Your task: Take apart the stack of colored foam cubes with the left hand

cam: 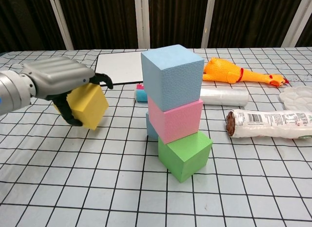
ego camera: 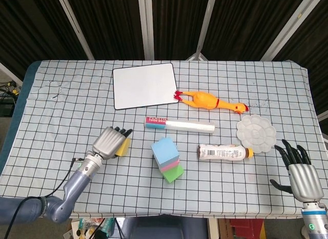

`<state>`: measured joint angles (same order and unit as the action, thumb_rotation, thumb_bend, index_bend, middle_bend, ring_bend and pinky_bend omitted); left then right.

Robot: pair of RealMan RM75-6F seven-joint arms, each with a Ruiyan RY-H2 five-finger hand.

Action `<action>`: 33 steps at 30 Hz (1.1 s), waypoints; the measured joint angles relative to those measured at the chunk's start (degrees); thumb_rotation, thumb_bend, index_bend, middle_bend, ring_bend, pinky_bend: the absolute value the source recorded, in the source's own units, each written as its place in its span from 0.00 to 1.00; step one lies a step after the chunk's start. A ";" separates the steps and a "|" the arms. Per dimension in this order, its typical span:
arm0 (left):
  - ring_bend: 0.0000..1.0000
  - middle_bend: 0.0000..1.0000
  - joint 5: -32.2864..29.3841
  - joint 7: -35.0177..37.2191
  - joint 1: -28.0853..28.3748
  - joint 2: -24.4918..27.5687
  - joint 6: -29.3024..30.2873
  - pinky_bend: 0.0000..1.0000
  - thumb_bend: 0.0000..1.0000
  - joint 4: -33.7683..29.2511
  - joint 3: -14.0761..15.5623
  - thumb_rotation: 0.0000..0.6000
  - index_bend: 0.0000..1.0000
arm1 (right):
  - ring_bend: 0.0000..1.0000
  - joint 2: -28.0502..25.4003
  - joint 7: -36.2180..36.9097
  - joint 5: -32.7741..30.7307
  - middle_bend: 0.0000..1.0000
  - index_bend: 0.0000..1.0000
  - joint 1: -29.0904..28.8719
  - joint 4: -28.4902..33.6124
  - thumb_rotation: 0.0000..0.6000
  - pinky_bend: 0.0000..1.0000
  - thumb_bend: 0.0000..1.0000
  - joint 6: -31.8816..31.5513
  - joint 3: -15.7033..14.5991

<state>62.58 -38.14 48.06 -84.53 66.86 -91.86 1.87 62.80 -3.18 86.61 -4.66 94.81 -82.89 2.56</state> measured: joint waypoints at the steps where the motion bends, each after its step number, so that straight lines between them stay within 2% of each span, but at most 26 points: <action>1: 0.43 0.38 1.67 1.08 -0.61 0.25 0.69 0.54 0.20 1.54 0.28 1.00 0.21 | 0.15 0.03 -0.13 -0.09 0.04 0.16 -0.02 0.01 1.00 0.06 0.02 0.09 0.00; 6: 0.41 0.37 6.74 8.07 -4.17 2.35 2.87 0.53 0.17 9.36 1.66 1.00 0.21 | 0.15 0.17 -0.66 -0.43 0.04 0.16 -0.15 0.24 1.00 0.06 0.02 0.46 -0.01; 10: 0.40 0.35 9.50 11.89 -6.36 5.46 3.40 0.53 0.16 10.74 2.82 1.00 0.20 | 0.15 0.14 -0.74 -0.45 0.04 0.16 -0.15 0.42 1.00 0.06 0.02 0.46 -0.04; 14: 0.32 0.28 11.01 15.75 -8.66 8.82 3.30 0.48 0.09 10.79 4.03 1.00 0.17 | 0.15 0.11 -0.67 -0.27 0.04 0.16 -0.17 0.44 1.00 0.06 0.02 0.50 -0.18; 17: 0.21 0.18 11.10 17.52 -9.37 10.94 1.31 0.41 0.04 10.04 4.58 1.00 0.12 | 0.15 0.19 -0.64 -0.25 0.04 0.16 -0.26 0.42 1.00 0.06 0.02 0.61 -0.17; 19: 0.09 0.09 10.68 18.73 -9.47 12.09 -0.96 0.32 0.01 9.10 4.68 1.00 0.05 | 0.15 0.15 -0.60 -0.22 0.04 0.16 -0.27 0.46 1.00 0.06 0.02 0.65 -0.21; 22: 0.00 0.01 8.78 19.51 -9.21 14.03 -5.22 0.21 0.00 7.27 4.69 1.00 0.00 | 0.15 0.06 -0.51 -0.31 0.04 0.16 -0.24 0.51 1.00 0.06 0.02 0.66 -0.23; 28: 0.00 0.00 -0.79 18.08 -6.54 18.49 -16.17 0.18 0.00 1.96 3.87 1.00 0.00 | 0.15 0.11 -0.72 -0.37 0.04 0.16 -0.29 0.46 1.00 0.06 0.02 0.79 -0.26; 30: 0.00 0.00 -3.21 18.43 -5.59 19.47 -17.76 0.18 0.00 -0.35 2.27 1.00 0.00 | 0.15 0.24 -1.06 -0.24 0.04 0.16 -0.36 0.48 1.00 0.06 0.02 0.85 -0.32; 33: 0.00 0.00 -2.76 21.77 -5.19 19.74 -17.52 0.16 0.00 -1.84 -0.42 1.00 0.00 | 0.15 0.54 -1.56 -0.15 0.04 0.16 -0.46 0.45 1.00 0.06 0.02 0.96 -0.38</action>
<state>59.82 -16.37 42.87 -64.78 49.35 -93.69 1.46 63.34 -4.74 86.46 -5.12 95.27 -81.94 2.17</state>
